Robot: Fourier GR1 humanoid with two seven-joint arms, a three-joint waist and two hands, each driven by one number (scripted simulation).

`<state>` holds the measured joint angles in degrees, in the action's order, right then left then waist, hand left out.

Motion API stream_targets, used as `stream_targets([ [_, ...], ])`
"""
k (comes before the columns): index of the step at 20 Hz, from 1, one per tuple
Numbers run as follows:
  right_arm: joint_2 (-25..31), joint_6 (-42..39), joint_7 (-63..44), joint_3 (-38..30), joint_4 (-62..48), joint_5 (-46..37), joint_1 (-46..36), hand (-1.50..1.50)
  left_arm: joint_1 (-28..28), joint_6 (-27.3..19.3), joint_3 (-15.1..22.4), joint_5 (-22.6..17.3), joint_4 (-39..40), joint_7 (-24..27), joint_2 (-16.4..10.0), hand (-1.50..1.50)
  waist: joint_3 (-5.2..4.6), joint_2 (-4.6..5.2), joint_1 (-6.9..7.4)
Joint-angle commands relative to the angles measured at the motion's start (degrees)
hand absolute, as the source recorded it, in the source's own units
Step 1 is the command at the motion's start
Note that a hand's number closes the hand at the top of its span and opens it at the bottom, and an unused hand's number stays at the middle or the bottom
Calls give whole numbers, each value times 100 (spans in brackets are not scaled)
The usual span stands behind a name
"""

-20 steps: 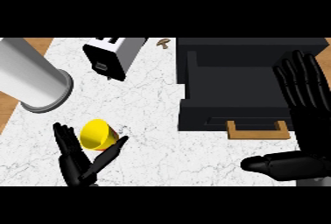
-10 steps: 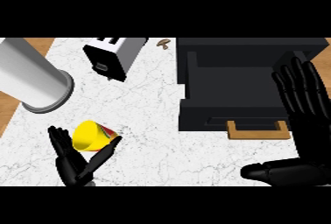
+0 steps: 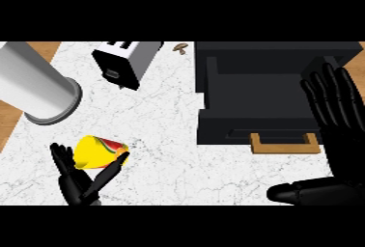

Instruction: Pick up the cup, place it into the drawer and close the drawer

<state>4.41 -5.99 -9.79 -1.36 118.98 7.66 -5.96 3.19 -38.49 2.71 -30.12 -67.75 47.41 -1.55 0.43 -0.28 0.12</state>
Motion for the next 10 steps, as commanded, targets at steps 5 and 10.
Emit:
stream_targets([
  [5,3,78,-125,-65,89,7,-109,-150,-215,508,137,-394,1018,680,146,-150,-47,30,-25],
  [10,347,-412,164,-625,-128,598,109,-150,-552,710,-140,-557,1349,767,146,-150,-45,36,-45],
])
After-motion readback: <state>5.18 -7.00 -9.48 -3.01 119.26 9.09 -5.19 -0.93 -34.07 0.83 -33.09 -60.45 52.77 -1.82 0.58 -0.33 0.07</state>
